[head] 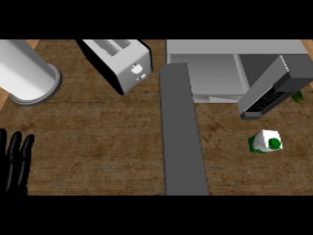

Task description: Pick up the milk, place it into the microwave and close the microwave

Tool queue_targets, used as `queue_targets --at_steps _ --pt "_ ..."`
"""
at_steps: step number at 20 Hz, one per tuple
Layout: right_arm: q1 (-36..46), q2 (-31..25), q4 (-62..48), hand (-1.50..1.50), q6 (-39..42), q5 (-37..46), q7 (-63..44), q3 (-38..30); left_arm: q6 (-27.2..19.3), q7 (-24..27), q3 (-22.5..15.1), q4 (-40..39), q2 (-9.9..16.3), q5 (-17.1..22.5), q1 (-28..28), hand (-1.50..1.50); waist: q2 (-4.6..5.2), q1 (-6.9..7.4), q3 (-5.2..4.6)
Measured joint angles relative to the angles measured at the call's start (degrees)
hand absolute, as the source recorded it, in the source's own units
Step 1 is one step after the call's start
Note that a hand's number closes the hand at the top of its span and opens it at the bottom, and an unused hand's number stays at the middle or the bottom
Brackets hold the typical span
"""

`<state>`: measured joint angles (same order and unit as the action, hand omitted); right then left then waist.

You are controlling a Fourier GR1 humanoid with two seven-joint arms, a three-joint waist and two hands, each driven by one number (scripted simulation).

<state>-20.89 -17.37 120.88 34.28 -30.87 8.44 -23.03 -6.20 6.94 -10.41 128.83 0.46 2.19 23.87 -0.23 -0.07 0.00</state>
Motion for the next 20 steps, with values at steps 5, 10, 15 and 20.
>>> queue_targets --at_steps 5,10,15,20 --pt "-0.4 2.5 -1.5 -1.50 2.7 5.2 3.3 -1.5 2.6 5.1 -1.3 2.1 0.4 1.5 8.1 -1.50 0.03 0.28 0.01" --pt "0.9 5.7 -2.0 -1.50 2.3 11.4 4.7 -0.8 5.5 10.0 -0.9 3.2 1.5 3.5 14.9 -1.50 0.06 0.48 0.00" --pt "3.3 7.8 -5.4 -1.50 1.8 17.8 6.6 0.6 8.6 14.2 -0.1 4.8 2.6 5.6 21.6 -1.50 0.07 0.72 0.01" --pt "6.6 8.8 -11.0 -1.50 0.5 23.6 9.7 1.1 11.2 17.5 2.1 4.9 3.4 7.6 25.3 -1.50 0.09 0.82 0.01"
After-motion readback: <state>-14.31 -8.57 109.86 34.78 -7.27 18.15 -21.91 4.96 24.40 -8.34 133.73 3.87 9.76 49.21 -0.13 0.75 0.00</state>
